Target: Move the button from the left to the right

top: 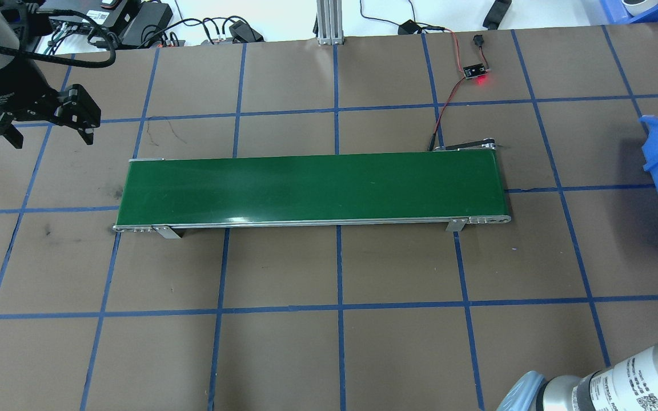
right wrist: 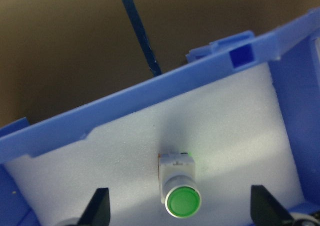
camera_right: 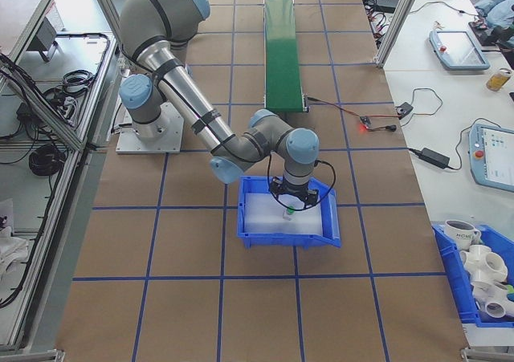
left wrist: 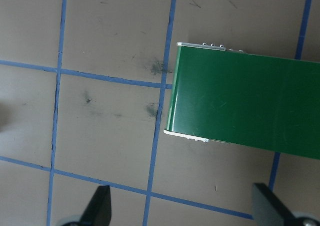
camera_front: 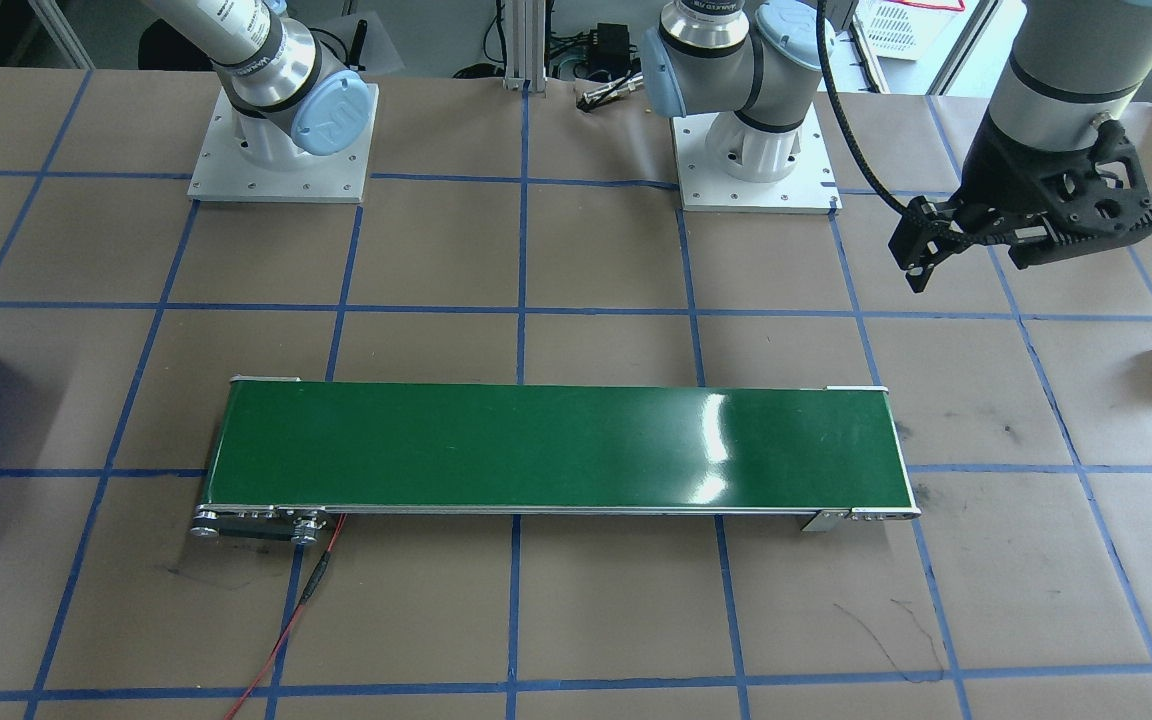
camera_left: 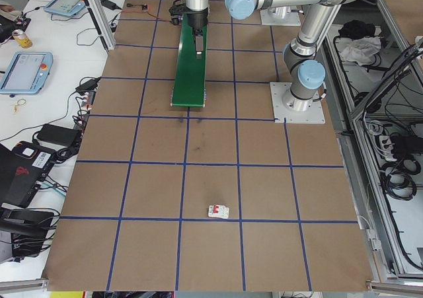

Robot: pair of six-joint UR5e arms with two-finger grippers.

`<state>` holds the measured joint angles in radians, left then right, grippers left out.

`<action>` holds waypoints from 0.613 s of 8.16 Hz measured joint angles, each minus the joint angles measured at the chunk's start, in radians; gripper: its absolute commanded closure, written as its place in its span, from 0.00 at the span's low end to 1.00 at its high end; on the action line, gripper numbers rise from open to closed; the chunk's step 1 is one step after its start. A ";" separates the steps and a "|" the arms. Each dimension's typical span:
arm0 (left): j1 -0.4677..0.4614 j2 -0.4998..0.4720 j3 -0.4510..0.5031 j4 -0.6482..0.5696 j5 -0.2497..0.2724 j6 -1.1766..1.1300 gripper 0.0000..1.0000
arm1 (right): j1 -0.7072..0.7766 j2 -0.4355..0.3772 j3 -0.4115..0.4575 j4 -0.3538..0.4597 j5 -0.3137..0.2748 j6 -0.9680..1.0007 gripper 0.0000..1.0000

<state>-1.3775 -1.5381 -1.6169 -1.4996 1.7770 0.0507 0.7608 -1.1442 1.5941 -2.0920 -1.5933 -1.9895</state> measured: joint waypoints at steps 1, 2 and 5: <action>0.000 -0.007 0.001 0.001 0.000 -0.001 0.00 | 0.000 -0.061 0.000 0.047 0.018 0.061 0.00; 0.000 -0.013 0.003 0.003 0.001 -0.001 0.00 | 0.003 -0.143 0.000 0.128 0.037 0.176 0.00; -0.012 -0.025 0.004 0.048 0.000 -0.002 0.00 | 0.151 -0.388 -0.004 0.322 0.056 0.715 0.00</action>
<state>-1.3898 -1.5635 -1.6134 -1.4517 1.7769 0.0485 0.9119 -1.5324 1.5899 -1.7703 -1.5375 -1.2740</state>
